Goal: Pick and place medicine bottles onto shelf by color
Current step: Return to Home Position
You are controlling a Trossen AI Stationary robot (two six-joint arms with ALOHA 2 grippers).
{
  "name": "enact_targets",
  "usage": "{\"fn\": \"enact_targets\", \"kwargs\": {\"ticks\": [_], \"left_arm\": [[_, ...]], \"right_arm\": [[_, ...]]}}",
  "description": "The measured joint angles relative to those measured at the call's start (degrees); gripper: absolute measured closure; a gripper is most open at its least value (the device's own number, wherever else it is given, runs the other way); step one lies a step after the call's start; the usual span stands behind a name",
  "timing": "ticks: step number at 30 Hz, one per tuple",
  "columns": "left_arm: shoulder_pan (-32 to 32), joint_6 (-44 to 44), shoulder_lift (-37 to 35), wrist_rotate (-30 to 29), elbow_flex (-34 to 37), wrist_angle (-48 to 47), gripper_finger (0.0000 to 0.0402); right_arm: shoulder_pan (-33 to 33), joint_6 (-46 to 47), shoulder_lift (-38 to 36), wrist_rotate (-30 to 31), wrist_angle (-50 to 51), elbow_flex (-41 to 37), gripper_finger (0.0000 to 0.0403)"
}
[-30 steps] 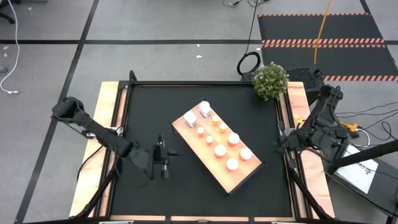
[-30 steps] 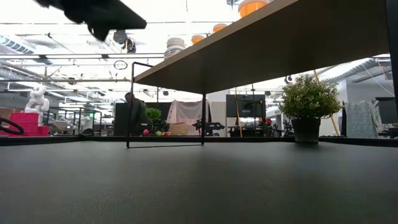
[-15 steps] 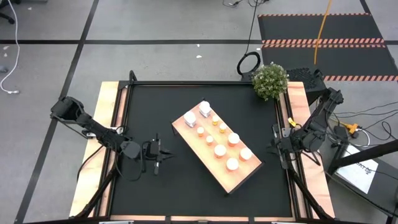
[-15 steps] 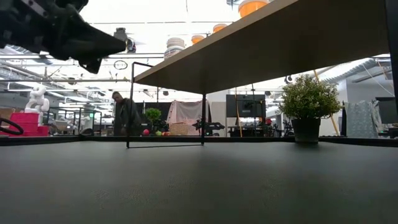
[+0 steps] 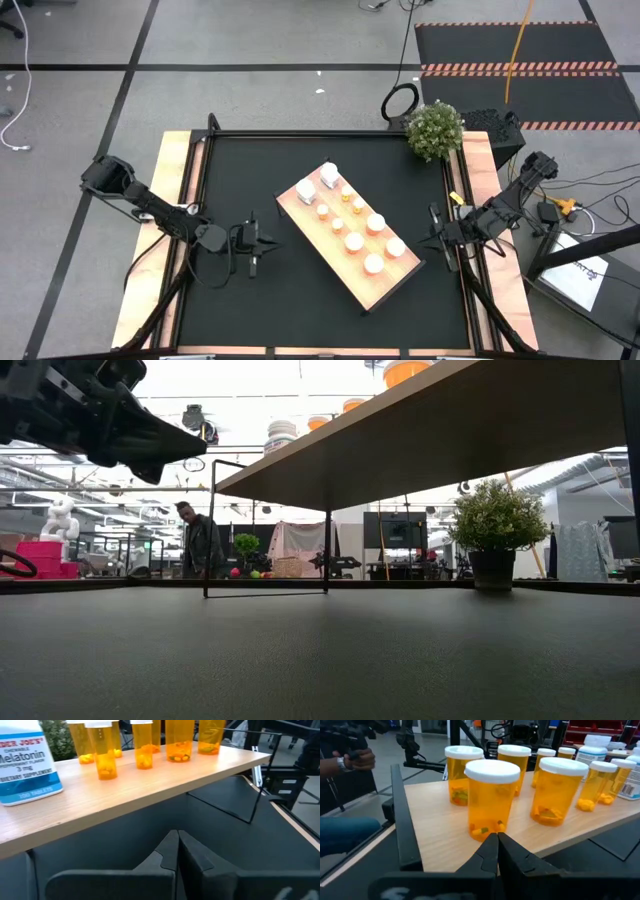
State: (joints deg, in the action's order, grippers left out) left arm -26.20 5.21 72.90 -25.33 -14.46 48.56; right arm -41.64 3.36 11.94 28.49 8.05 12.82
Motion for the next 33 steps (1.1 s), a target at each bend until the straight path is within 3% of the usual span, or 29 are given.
{"fn": "enact_targets", "kwargs": {"ticks": [14, 26, 33], "left_arm": [[0.31, -0.09, 0.02, 0.27, 0.00, 0.02, 0.0387], [0.31, -0.35, 0.02, 0.31, 0.00, -0.04, 0.0387], [0.31, -1.14, -0.50, 0.34, 0.00, 1.38, 0.0398]], "right_arm": [[9.09, -5.44, -4.45, -9.39, -0.06, -1.21, 0.0403], [12.01, -8.46, -11.97, -12.10, 2.34, -1.20, 0.0403], [12.03, -9.17, -11.84, -9.21, 2.58, -1.25, 0.0403]]}}
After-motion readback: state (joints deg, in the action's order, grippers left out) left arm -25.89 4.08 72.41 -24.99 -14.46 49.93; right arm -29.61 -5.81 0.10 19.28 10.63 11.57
